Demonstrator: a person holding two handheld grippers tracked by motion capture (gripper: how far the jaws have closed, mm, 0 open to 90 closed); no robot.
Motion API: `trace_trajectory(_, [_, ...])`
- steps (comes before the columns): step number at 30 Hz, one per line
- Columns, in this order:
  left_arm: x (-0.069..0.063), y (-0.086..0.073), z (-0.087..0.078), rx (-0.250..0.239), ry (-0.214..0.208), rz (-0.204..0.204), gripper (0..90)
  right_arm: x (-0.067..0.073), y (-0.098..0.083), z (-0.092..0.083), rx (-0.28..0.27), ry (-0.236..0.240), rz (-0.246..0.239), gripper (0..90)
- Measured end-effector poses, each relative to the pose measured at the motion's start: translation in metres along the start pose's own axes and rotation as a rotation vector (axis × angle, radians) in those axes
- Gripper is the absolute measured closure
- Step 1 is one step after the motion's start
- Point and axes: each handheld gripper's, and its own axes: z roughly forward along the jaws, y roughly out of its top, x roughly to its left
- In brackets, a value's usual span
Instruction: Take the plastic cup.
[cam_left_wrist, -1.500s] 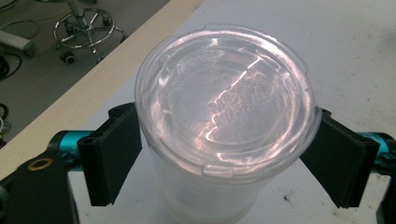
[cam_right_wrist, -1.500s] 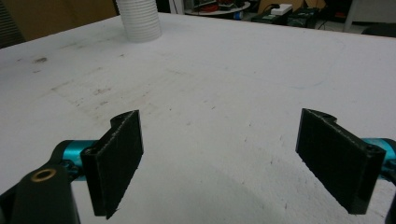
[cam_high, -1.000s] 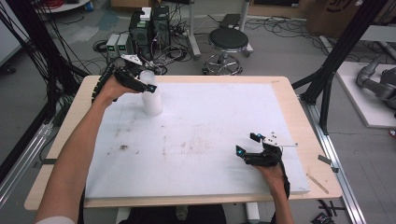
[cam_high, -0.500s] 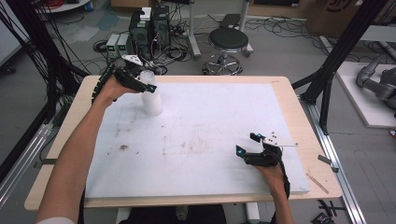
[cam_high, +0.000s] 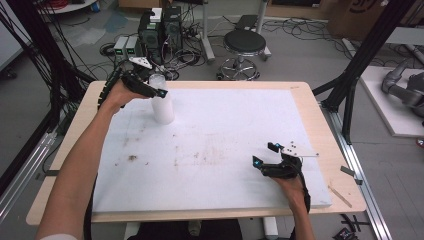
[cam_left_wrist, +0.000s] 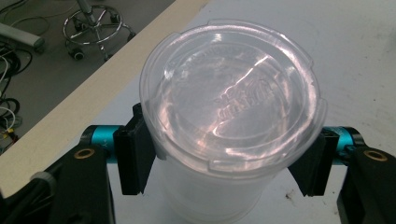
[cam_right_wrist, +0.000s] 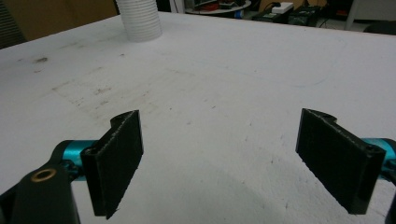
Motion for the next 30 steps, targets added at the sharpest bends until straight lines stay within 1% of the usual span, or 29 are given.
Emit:
trace_trajectory(3, [0.000, 0.004, -0.004, -0.007, 0.002, 0.002, 33.4, 0.000, 0.000, 0.000, 0.000, -0.001, -0.002, 14.8])
trace_trajectory(5, [-0.002, 0.013, -0.013, -0.024, 0.005, 0.003, 33.6, 0.000, 0.000, 0.000, 0.001, -0.002, 0.000, 14.7])
trace_trajectory(6, [-0.003, 0.017, -0.017, -0.024, 0.009, 0.013, 33.7, 0.000, 0.000, 0.000, 0.001, -0.001, 0.001, 14.7])
trace_trajectory(7, [-0.003, 0.017, -0.017, -0.024, 0.009, 0.013, 33.9, 0.000, 0.000, 0.000, 0.001, -0.001, 0.001, 14.7])
trace_trajectory(9, [-0.005, 0.025, -0.026, -0.039, 0.020, 0.026, 34.5, 0.000, 0.000, 0.000, 0.000, 0.001, 0.002, 14.7])
trace_trajectory(10, [-0.005, 0.034, -0.035, -0.045, 0.032, 0.035, 34.4, 0.000, 0.000, 0.000, 0.000, 0.000, 0.001, 14.7])
trace_trajectory(11, [-0.006, 0.039, -0.040, -0.052, 0.040, 0.036, 34.5, 0.000, 0.000, 0.000, 0.000, 0.000, 0.000, 14.7])
trace_trajectory(12, [-0.006, 0.039, -0.040, -0.052, 0.040, 0.036, 34.5, 0.000, 0.000, 0.000, 0.000, 0.001, -0.002, 14.7])
trace_trajectory(13, [-0.007, 0.047, -0.050, -0.073, 0.042, 0.034, 34.5, 0.000, 0.000, 0.000, -0.001, 0.000, -0.002, 14.7])
trace_trajectory(14, [-0.007, 0.051, -0.055, -0.076, 0.047, 0.036, 34.6, 0.000, 0.000, 0.000, -0.002, 0.000, -0.004, 14.7])
trace_trajectory(17, [-0.011, 0.063, -0.068, -0.096, 0.055, 0.039, 34.7, 0.000, 0.000, 0.000, -0.001, 0.001, 0.004, 14.7])
trace_trajectory(19, [-0.013, 0.070, -0.075, -0.094, 0.068, 0.054, 34.9, 0.000, 0.000, 0.000, -0.001, 0.000, 0.005, 14.7])
trace_trajectory(20, [-0.015, 0.074, -0.078, -0.097, 0.070, 0.054, 34.9, 0.000, 0.000, 0.000, 0.000, -0.001, 0.002, 14.7])
trace_trajectory(21, [-0.016, 0.076, -0.081, -0.102, 0.074, 0.063, 34.9, 0.000, 0.000, 0.000, 0.001, 0.000, -0.001, 14.7])
trace_trajectory(23, [-0.017, 0.079, -0.086, -0.114, 0.078, 0.062, 35.5, 0.000, 0.000, 0.000, -0.001, -0.001, -0.001, 14.7])
trace_trajectory(26, [-0.019, 0.080, -0.089, -0.107, 0.083, 0.067, 35.5, 0.000, 0.000, 0.000, -0.005, -0.001, -0.001, 14.7])
trace_trajectory(28, [-0.022, 0.078, -0.092, -0.115, 0.076, 0.069, 35.5, 0.000, 0.000, 0.000, -0.005, -0.002, -0.002, 14.7])
trace_trajectory(30, [-0.025, 0.076, -0.095, -0.139, 0.060, 0.066, 35.5, 0.000, 0.000, 0.000, -0.006, 0.000, -0.001, 14.7])
